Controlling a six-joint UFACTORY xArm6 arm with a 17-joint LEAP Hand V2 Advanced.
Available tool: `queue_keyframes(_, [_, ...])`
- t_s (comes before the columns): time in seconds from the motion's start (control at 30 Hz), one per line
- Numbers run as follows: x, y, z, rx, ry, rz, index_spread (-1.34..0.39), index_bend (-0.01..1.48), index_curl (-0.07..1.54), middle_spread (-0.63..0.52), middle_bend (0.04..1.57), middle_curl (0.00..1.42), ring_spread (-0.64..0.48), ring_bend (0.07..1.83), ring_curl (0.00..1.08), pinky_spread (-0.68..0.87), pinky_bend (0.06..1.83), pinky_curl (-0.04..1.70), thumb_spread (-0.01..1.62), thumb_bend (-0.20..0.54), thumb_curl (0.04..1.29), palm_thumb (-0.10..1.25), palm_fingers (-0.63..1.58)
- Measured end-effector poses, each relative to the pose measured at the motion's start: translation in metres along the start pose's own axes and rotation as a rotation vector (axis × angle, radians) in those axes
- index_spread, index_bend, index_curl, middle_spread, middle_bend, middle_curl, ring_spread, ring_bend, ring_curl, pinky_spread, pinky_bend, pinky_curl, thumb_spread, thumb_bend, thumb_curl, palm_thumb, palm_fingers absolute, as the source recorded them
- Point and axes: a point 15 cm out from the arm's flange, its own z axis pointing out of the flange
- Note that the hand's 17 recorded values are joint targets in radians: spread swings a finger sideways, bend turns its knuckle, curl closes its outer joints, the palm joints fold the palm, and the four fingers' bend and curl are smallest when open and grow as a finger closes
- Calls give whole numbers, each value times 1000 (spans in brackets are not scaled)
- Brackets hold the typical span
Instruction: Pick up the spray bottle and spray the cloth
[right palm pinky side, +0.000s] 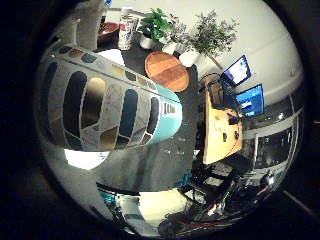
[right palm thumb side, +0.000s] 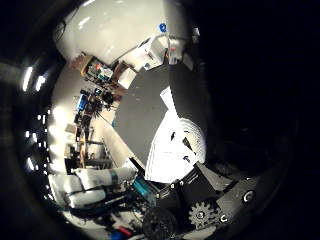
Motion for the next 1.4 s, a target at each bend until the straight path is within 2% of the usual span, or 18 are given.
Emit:
queue_keyframes(0.17, [-12,1,22,-40,26,-38,-222,1190,798,-119,1403,712,-253,1293,892,-216,1007,1458,1127,-13,576,1004,1112])
queue_keyframes(0.47, [-16,1,37,-53,14,-37,-224,1188,802,-120,1402,715,-253,1293,894,-216,1008,1457,1133,-12,575,1001,1111])
queue_keyframes(0.6, [-13,-11,36,-5,17,-32,-224,1187,804,-120,1402,716,-253,1292,894,-215,1008,1457,1137,-12,574,1001,1111])
queue_keyframes(1.4, [-13,-13,16,16,18,-25,-225,1183,808,-120,1399,719,-254,1290,896,-213,1019,1431,1139,-12,573,1001,1112])
